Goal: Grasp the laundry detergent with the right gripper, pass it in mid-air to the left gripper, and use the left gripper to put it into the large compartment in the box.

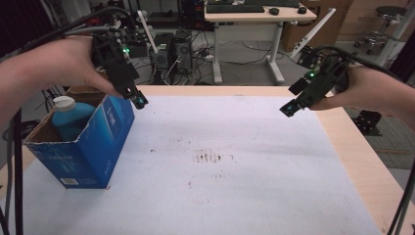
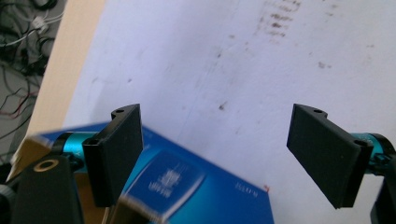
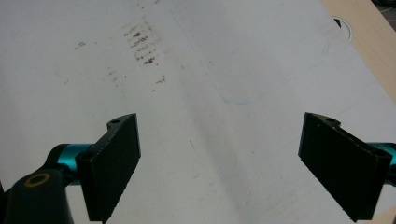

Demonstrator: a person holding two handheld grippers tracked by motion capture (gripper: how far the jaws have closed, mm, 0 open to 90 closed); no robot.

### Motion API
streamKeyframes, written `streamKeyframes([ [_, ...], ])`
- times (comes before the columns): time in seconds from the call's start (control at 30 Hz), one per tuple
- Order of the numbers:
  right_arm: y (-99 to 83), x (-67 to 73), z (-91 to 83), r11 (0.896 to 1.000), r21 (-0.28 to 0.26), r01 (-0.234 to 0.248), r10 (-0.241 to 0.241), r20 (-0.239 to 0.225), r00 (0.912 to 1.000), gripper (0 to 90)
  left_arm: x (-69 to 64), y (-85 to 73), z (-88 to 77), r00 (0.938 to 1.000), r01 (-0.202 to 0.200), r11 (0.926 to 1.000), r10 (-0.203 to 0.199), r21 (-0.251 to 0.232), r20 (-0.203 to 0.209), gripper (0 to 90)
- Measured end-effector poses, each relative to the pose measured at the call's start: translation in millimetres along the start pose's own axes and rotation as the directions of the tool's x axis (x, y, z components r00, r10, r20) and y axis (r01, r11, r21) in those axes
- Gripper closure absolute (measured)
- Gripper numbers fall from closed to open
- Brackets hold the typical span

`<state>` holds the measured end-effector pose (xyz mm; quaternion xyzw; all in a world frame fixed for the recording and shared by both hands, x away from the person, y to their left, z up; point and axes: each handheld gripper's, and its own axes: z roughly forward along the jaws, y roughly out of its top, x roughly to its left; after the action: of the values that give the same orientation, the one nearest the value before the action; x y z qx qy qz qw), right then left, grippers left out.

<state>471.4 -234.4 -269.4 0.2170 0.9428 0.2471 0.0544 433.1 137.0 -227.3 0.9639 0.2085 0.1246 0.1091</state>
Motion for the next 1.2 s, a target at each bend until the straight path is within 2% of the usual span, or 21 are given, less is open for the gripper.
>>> streamKeyframes([
  [0.23,-0.3,9.4,-5.1,1.0,-0.01,0.008,-0.008,0.008,0.9999,12.1,-13.1,28.6,24.4,0.9969,-0.071,0.9975,0.071,-0.002,0.034,18.7],
  [0.43,-0.3,12.4,-6.5,1.0,-0.015,0.021,-0.021,0.006,0.9998,12.1,-22.6,39.5,39.9,0.9959,-0.078,0.9969,0.079,-0.008,0.046,18.7],
  [0.6,-0.9,13.3,-5.3,1.0,-0.006,0.03,-0.03,-0.003,0.9995,12.1,-27.6,40.4,47.3,0.9949,-0.084,0.9965,0.084,0.0,0.057,18.7],
  [1.0,1.4,12.0,1.8,0.999,0.014,0.039,-0.039,-0.029,0.9988,12.1,-23.7,35.2,49.5,0.9968,-0.061,0.9981,0.061,0.005,0.051,18.7],
  [1.2,1.0,11.6,2.8,0.999,0.019,0.043,-0.043,-0.027,0.9987,12.1,-24.1,35.3,52.8,0.9962,-0.065,0.9978,0.064,0.013,0.059,18.7],
])
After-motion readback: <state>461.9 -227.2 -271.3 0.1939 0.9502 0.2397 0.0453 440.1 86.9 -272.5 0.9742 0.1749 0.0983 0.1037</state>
